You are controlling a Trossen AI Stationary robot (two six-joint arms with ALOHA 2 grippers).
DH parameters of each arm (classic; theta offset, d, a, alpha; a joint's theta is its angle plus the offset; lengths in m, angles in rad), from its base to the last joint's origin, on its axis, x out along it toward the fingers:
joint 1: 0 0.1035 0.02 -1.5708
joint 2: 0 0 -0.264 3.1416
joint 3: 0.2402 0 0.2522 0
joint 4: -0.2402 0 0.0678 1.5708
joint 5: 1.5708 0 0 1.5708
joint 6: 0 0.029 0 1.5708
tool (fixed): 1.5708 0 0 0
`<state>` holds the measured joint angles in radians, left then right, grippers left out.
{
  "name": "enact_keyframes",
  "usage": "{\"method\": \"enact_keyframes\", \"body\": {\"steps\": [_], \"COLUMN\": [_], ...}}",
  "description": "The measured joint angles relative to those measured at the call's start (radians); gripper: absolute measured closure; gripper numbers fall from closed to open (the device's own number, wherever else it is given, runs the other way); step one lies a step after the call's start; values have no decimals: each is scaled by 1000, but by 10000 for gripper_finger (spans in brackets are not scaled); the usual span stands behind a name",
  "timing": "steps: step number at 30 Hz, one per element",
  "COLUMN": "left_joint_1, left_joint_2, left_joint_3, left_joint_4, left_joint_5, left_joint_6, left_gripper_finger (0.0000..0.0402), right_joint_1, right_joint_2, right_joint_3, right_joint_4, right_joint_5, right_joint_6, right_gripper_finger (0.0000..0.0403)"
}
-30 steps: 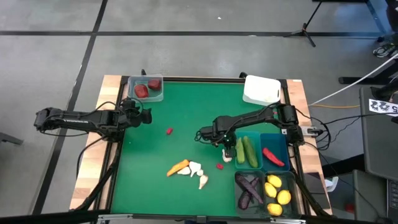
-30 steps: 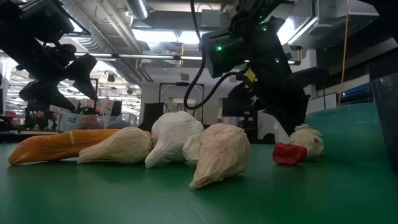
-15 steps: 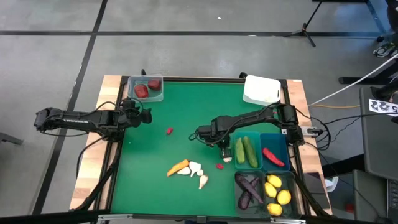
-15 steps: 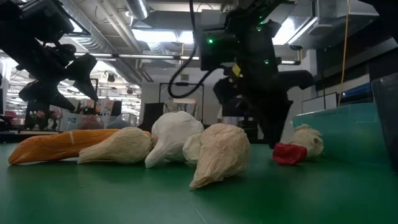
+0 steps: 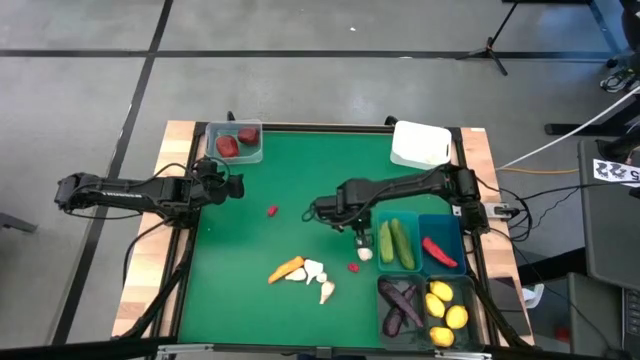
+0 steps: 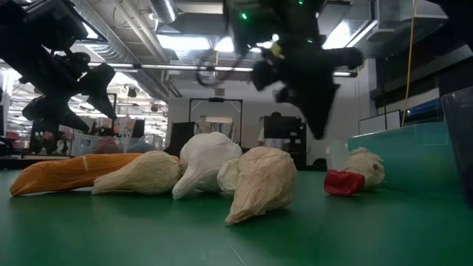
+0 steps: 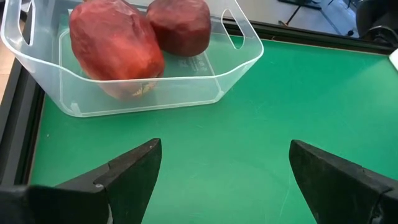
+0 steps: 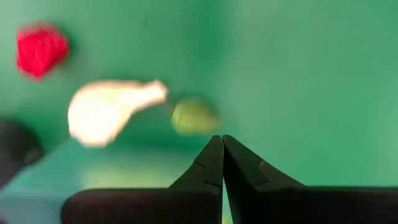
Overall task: Sort produce into baskets
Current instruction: Put the green bell pepper into the blue bin
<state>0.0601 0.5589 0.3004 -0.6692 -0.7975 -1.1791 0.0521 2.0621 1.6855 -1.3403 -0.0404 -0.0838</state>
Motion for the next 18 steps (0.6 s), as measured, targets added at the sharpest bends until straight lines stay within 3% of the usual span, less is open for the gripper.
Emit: {"method": "enact_keyframes", "body": {"steps": [8, 18], "left_joint_1": [0, 0], "left_joint_2": [0, 0], "left_joint_3": [0, 0], "left_joint_4": [0, 0], "left_joint_5": [0, -16], "left_joint_6": [10, -1], "left_gripper_finger": [57, 57], "right_joint_1": [0, 0], "right_joint_2": [2, 2], "right_joint_3": [-173, -193], "right_joint_4": [41, 188], "right_joint_5": [-93, -144], "right_joint_6": [15, 13], "right_gripper_finger": [398, 398]}}
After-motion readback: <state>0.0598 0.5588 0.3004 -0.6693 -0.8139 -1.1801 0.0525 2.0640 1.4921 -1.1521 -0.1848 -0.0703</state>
